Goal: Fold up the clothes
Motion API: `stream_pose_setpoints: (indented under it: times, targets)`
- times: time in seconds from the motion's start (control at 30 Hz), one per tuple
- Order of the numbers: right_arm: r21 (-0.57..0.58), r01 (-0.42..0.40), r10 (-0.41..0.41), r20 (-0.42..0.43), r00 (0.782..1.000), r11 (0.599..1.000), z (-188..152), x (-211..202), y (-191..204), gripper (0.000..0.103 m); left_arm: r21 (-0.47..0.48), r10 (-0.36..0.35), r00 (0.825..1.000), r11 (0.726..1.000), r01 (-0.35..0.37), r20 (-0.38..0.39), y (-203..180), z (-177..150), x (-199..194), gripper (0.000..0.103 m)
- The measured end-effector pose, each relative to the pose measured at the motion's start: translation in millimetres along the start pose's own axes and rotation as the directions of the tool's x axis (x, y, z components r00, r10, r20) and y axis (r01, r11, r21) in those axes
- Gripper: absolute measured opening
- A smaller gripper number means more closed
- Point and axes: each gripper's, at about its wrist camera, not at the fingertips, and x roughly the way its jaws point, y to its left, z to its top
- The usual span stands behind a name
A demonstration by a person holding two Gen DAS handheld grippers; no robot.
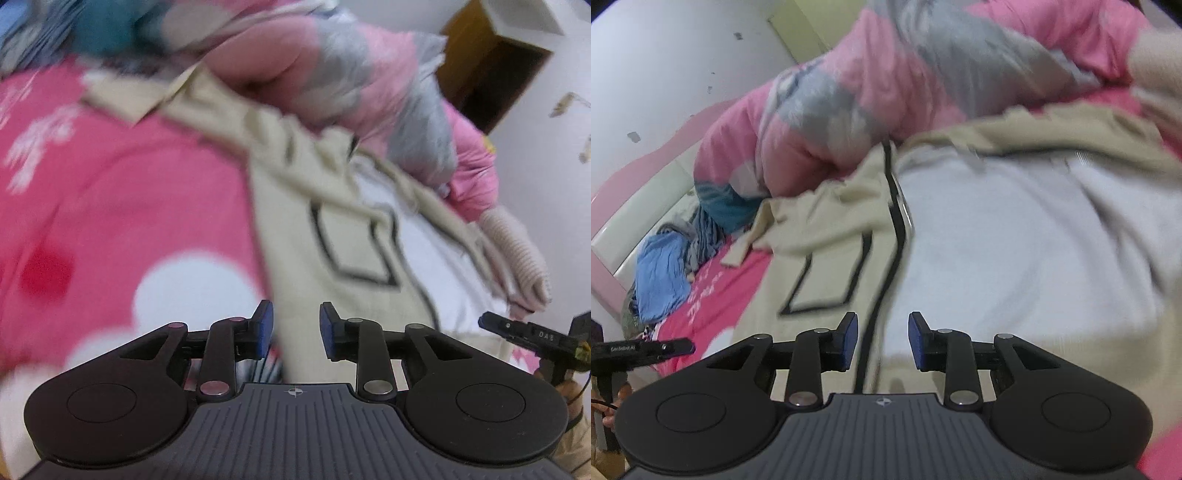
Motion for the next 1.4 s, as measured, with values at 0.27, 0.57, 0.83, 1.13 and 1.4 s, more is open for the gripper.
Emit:
stream_pose_setpoints:
  times: [0.27, 0.57, 0.83, 1.13, 1.4]
  targets:
    - [-0.122, -0.066, 0.064, -0.024, 0.998, 0.99, 116, 89, 33, 0.05, 0.016, -0.018, 0.995, 1.0, 0.017, 0.099, -9, 89, 90, 0.027]
    - [-0.228, 0.208, -0.206, 0.03, 0.978, 0.951, 209, 248, 4, 0.042, 0.018, 0.06, 0.989, 0.998, -0.063, 0.134, 10, 130, 188, 0.027]
    - [-0.629, 0.225, -0.334, -0.059, 0.941, 0.744, 229, 347, 0, 0.042, -0.018, 0.066, 0.992, 0.998, -0.064, 0.105, 31, 118, 208, 0.027]
    - [-0.748, 0.127, -0.35, -0.147, 0.925, 0.651, 226, 387, 0, 0.003, -0.007, 0.066, 0.989, 0.998, -0.066, 0.131, 33, 111, 213, 0.027]
    - [-0.623, 0.409, -0.327, 0.249, 0.912, 0.666, 224, 347, 1, 0.003, -0.078, 0.115, 0.972, 0.992, -0.101, 0.206, 39, 110, 205, 0.027]
